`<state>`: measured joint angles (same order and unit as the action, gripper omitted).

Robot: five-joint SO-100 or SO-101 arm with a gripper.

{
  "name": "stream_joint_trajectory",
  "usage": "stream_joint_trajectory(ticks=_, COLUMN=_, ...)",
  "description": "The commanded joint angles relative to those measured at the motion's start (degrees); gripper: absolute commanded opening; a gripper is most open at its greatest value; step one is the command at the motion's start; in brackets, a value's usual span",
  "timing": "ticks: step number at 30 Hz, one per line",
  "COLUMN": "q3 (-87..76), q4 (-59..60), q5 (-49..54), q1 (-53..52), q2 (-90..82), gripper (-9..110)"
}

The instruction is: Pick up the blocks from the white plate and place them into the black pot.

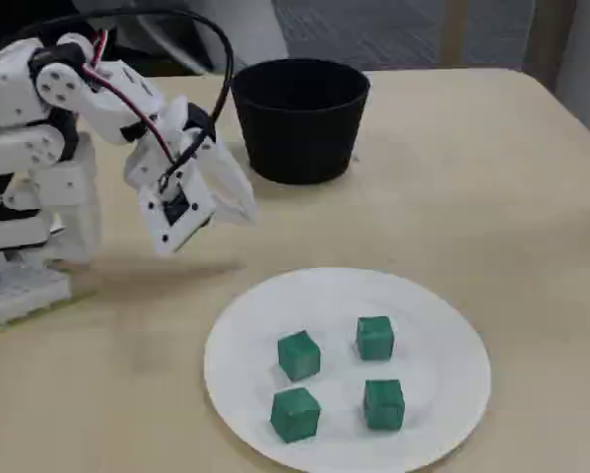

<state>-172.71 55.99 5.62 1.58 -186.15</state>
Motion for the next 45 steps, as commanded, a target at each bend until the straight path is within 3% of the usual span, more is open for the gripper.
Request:
stream_joint_trajectory(ticks=1, q3=-2.0, q4=-8.8, q5=1.3, q1=-1.5, q2=-0.3, gripper=11)
stream_joint_trajectory(ticks=18, q3=-2.0, q4=-8.8, q5=1.4, q1=-1.5, q2=-0.3, gripper=12)
stream_joint_trajectory(ticks=22, q3=-1.3, q4=-7.6, q5=-1.4, q1=-3.2, q2=-0.3, gripper=-2)
stream_joint_trajectory(ticks=26, q3=11.0, q4=-2.6, q5=0.4, q1=-3.3, q2=1.2, gripper=-2)
stream_joint_trajectory(ticks=30, q3=33.0, q4=5.4, q5=5.3, q1=-6.2, q2=22.1, gripper=-2)
stream_joint_trajectory(ticks=36, q3=67.9, q4=27.8, q5=12.9, q1=-17.0, q2=56.4, gripper=-2)
stream_joint_trajectory(ticks=45, q3=80.6, q4=35.3, q5=21.6, q1=-34.4, q2=77.2, gripper=-2)
